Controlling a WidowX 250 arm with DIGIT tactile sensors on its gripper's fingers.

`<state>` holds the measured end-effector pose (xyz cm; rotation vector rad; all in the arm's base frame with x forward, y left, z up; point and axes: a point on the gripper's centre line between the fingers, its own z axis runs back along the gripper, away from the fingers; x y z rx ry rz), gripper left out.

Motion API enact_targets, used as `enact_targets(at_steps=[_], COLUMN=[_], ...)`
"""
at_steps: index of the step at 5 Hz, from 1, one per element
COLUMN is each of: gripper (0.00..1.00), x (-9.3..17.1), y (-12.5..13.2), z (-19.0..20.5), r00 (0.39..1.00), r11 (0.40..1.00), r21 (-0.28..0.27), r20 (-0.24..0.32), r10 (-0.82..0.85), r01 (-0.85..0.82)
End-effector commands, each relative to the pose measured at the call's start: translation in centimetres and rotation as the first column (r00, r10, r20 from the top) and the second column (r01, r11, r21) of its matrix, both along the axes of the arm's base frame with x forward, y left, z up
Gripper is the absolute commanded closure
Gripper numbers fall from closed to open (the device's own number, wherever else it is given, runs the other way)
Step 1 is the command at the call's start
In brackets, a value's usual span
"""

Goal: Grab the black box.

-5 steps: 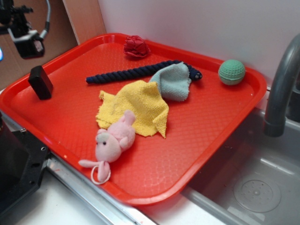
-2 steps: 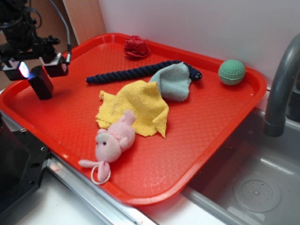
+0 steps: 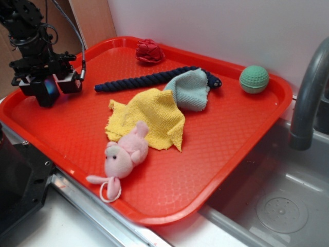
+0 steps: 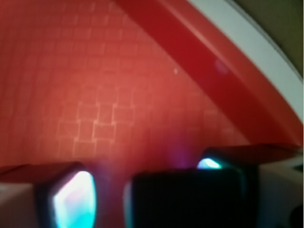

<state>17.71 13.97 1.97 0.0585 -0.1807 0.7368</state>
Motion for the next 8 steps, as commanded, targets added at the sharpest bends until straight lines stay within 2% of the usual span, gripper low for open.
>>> enact_targets(at_steps=[1, 2, 3, 4, 5, 6, 7, 8], gripper=[1.00, 1.00, 1.00, 1.00, 1.00, 1.00, 1.00, 1.00], x=[-0.8, 0.0, -0.1, -0.6, -1.0, -1.1, -0.5, -0.1], y=[0.0, -3.2, -6.7, -10.1, -12.2, -13.9, -14.1, -12.9], z=[1.4, 6.4, 11.5, 15.8, 17.0, 19.0, 19.0, 18.2], r00=[0.999, 0.985, 0.952, 0.915, 0.878, 0.823, 0.803, 0.818], r11=[0.999, 0.986, 0.957, 0.918, 0.878, 0.821, 0.802, 0.813], r21=[0.022, 0.006, -0.033, -0.030, -0.047, -0.064, -0.066, -0.093], r20=[0.011, 0.047, 0.109, 0.105, 0.090, 0.089, 0.106, 0.095], r10=[-0.036, -0.168, -0.285, -0.390, -0.470, -0.561, -0.586, -0.568], r01=[0.036, 0.168, 0.290, 0.394, 0.475, 0.567, 0.594, 0.575])
